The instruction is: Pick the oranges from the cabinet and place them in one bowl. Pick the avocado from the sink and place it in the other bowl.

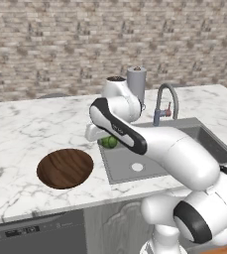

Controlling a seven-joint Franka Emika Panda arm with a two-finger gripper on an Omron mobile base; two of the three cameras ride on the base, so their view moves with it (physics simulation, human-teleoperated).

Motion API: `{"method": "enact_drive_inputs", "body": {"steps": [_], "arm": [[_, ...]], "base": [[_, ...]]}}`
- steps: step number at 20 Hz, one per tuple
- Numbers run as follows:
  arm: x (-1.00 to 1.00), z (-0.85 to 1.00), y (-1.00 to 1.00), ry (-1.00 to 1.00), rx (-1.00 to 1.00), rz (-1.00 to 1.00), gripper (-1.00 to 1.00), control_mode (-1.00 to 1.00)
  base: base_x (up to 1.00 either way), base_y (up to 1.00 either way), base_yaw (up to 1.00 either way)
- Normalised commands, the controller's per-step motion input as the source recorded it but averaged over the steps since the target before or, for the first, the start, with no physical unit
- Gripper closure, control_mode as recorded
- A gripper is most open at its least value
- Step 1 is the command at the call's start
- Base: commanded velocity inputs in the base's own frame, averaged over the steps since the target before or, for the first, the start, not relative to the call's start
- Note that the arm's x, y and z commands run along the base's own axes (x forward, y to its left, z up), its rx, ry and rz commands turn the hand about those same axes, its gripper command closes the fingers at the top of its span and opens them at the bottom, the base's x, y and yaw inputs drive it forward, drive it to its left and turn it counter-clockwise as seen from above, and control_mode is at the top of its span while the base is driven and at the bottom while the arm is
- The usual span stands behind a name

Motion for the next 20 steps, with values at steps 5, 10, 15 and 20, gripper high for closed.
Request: {"method": "enact_drive_inputs", "body": {"steps": [5, 10, 15, 20], "arm": [[0.00, 0.00, 0.37, -0.02, 0.00, 0.02, 1.00, -1.00], [0.01, -0.01, 0.36, -0.06, 0.00, 0.00, 1.00, -1.00], [0.04, -0.06, 0.34, -0.06, 0.00, 0.00, 1.00, -1.00], [0.08, -0.12, 0.27, 0.00, 0.00, 0.00, 1.00, -1.00]], "base": [[0.00, 0.00, 0.00], [0.00, 0.00, 0.00], [0.00, 0.00, 0.00], [0.00, 0.00, 0.00]]}}
